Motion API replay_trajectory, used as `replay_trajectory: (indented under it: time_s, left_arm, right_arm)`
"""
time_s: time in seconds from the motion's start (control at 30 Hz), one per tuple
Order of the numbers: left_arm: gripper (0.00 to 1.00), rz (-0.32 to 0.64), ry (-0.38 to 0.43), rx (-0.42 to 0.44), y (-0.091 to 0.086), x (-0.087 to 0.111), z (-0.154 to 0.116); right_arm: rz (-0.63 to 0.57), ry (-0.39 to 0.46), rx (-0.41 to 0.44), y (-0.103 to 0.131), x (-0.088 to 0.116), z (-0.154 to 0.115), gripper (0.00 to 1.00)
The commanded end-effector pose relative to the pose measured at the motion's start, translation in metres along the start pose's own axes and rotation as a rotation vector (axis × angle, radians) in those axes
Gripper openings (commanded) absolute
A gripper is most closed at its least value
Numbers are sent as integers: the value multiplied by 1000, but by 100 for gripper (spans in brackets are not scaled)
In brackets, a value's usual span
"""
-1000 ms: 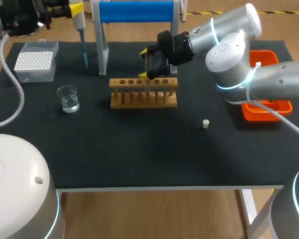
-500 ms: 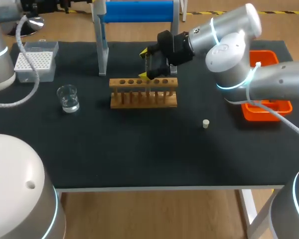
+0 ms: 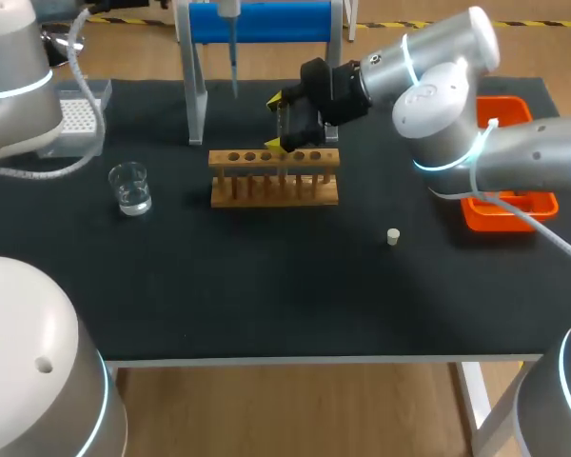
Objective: Invert the test tube, pick up the pipette, mount the tip to pipette, aspirate from beaker and dispense into the tube, eject the tip, return the pipette, and cap with the stopper.
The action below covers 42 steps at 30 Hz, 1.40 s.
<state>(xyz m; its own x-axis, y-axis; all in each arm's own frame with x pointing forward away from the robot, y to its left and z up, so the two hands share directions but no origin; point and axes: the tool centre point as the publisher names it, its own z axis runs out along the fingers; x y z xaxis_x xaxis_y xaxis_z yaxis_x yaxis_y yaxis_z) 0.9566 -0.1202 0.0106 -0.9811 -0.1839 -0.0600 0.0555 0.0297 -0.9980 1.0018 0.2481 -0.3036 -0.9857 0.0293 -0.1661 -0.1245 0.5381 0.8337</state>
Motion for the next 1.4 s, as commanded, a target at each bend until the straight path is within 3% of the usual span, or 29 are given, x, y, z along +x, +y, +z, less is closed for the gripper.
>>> replay_trajectory:
  time_s: [0.03,0.77,1.4]
  left_arm:
    - [0,-9,28,-15,-4,-7,13]
    - [0,-57,129,-9,-8,-12,69]
    - [0,-71,130,-11,-7,-14,71]
  right_arm:
    - [0,2,1,0,0,0,100]
    - [0,2,1,0,0,0,100]
    - [0,2,1,0,0,0,100]
